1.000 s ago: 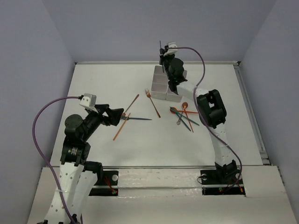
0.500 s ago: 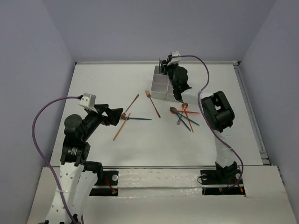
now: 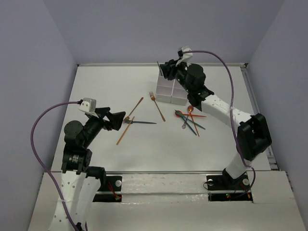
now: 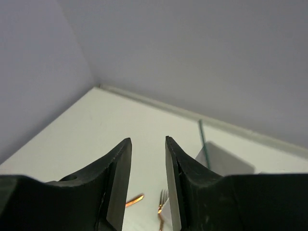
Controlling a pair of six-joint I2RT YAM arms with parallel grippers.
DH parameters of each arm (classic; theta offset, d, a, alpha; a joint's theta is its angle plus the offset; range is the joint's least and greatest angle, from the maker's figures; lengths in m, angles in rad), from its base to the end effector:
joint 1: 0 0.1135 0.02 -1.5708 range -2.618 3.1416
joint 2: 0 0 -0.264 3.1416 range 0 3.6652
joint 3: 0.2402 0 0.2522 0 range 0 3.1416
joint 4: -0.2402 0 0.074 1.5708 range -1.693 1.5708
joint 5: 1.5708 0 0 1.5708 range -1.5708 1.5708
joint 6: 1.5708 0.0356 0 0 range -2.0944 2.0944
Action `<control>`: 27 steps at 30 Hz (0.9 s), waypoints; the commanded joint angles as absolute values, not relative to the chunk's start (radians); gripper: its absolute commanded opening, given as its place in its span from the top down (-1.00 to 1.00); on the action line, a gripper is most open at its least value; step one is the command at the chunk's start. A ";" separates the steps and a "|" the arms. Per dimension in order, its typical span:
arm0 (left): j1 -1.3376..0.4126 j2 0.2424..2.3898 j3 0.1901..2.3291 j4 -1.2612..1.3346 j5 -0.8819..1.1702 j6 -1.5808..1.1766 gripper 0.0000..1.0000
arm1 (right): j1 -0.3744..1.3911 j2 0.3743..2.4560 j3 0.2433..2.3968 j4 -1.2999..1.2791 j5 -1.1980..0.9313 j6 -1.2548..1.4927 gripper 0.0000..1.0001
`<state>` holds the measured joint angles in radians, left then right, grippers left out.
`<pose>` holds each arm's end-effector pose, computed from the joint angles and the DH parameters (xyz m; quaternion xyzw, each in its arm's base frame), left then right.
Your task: Sort the eating utensils into containers
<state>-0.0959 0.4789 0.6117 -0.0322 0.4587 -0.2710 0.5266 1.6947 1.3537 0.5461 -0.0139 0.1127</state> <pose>0.1239 -0.0278 0.3377 0.1109 0.6653 -0.2817 0.6824 0.3549 0.2069 0.3724 -0.1349 0.6164 0.2479 0.7351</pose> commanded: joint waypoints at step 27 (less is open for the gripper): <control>-0.080 0.414 0.634 -0.067 0.360 -0.299 -0.98 | 0.972 2.035 1.516 -0.135 0.049 0.424 -0.36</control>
